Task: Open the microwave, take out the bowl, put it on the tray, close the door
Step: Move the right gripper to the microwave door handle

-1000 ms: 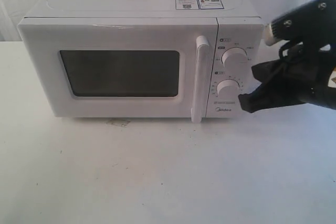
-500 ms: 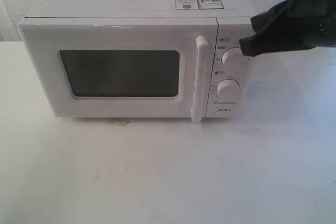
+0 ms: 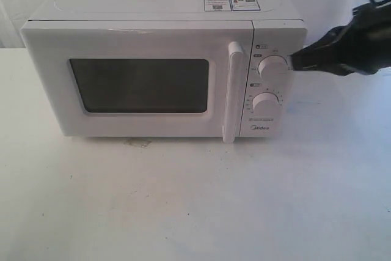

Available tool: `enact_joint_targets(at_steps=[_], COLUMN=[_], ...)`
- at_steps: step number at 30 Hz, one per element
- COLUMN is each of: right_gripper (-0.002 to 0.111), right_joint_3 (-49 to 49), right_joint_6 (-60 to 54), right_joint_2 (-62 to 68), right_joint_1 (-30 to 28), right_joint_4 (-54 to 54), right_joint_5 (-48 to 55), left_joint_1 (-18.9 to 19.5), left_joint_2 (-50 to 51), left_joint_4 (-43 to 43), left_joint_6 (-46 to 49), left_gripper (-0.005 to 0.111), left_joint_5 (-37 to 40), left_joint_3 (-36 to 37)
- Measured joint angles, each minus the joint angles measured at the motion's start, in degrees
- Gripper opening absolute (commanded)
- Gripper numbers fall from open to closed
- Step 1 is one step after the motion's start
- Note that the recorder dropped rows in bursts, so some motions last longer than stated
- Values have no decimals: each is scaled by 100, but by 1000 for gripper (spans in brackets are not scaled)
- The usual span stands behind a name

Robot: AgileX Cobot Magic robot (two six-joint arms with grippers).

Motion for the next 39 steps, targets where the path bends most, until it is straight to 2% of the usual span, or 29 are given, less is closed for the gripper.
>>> enact_joint_targets(at_steps=[1,3,5,9,16,19,32,39], right_gripper=[0,0,0,3,55,66,67,65], right_joint_3=[-13,-22,-40,-62,-62,-62,-62,-62], right_joint_6=[-818,-1634,-2301,-2817,-2729,-2729,-2929,-3454], right_joint_2=[157,157,157,251,858,1089,1387,1387], right_joint_1=[-23,-34,-44,-44,-44,-44,693,966], right_joint_4=[662,1012,1052,1098,1330,1356,1404,1795], right_joint_5=[928,1568,1672,1686,1483,1352,-49,-280], left_joint_1=[0,0,0,0,0,0,0,0], left_joint_2=[0,0,0,0,0,0,0,0], left_joint_4=[0,0,0,0,0,0,0,0], left_joint_6=[0,0,0,0,0,0,0,0], left_gripper=[0,0,0,0,0,0,0,0], left_joint_5=[0,0,0,0,0,0,0,0], left_joint_3=[0,0,0,0,0,0,0,0])
